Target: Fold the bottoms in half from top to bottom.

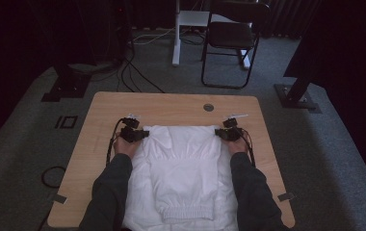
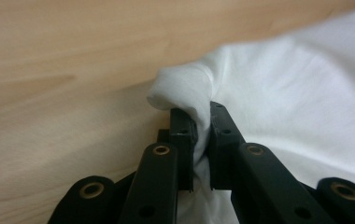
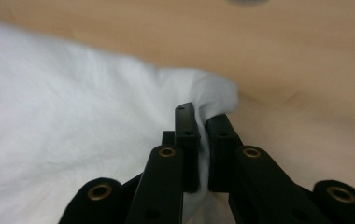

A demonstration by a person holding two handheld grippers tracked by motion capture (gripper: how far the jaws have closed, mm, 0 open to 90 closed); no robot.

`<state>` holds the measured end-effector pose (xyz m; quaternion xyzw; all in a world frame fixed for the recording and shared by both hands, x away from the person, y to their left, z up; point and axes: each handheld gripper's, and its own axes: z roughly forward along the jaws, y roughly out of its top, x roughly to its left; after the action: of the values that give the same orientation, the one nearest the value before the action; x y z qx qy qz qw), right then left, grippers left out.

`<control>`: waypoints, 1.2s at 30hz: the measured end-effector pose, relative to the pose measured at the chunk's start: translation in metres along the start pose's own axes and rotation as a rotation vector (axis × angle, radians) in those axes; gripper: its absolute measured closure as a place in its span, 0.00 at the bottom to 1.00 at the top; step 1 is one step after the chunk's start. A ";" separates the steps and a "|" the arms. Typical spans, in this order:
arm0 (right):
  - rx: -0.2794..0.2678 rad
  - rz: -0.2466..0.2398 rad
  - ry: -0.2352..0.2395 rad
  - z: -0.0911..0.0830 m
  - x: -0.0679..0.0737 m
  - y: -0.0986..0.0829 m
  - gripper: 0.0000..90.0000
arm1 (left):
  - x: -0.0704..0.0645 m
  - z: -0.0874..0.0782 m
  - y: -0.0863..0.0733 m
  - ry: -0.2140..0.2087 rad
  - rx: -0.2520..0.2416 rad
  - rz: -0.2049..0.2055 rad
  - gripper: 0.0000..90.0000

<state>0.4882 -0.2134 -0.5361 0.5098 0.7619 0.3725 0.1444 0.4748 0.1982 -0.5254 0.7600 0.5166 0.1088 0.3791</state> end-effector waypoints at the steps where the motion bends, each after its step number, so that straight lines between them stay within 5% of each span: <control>1: -0.032 0.007 0.003 -0.006 -0.002 0.003 0.95 | 0.004 -0.007 0.002 -0.017 -0.033 -0.012 0.94; 3: -0.118 0.043 0.024 -0.021 -0.007 0.011 0.95 | 0.008 -0.014 0.005 -0.046 -0.066 -0.041 0.94; 7: -0.122 -0.008 -0.005 -0.022 -0.004 0.017 0.95 | 0.005 -0.021 0.010 -0.056 -0.105 -0.041 0.94; 13: -0.240 -0.010 0.013 -0.039 -0.003 0.024 0.95 | 0.003 -0.033 0.018 -0.079 -0.172 -0.056 0.94; 14: -0.240 -0.010 0.013 -0.039 -0.003 0.024 0.95 | -0.002 -0.044 0.023 -0.084 -0.202 -0.040 0.94; 15: -0.267 -0.068 0.033 -0.052 0.000 0.022 0.94 | -0.004 -0.048 0.023 -0.087 -0.207 -0.025 0.94; 20: -0.308 -0.092 0.111 -0.073 0.000 0.008 0.94 | -0.015 -0.071 0.015 -0.117 -0.243 0.032 0.94; 23: -0.332 -0.103 0.180 -0.091 -0.001 -0.006 0.94 | -0.025 -0.087 0.007 -0.123 -0.263 0.083 0.93; 27: -0.323 -0.156 0.194 -0.111 0.005 -0.026 0.94 | -0.041 -0.104 -0.010 -0.136 -0.262 0.152 0.93; 33: -0.292 -0.185 0.209 -0.127 0.018 -0.064 0.94 | -0.056 -0.118 -0.048 -0.127 -0.234 0.197 0.93; 36: -0.266 -0.175 0.211 -0.127 0.021 -0.080 0.94 | -0.060 -0.117 -0.073 -0.127 -0.193 0.188 0.93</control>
<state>0.3493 -0.2641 -0.5037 0.3761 0.7584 0.5072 0.1619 0.3320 0.2133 -0.4815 0.7703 0.4053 0.1447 0.4706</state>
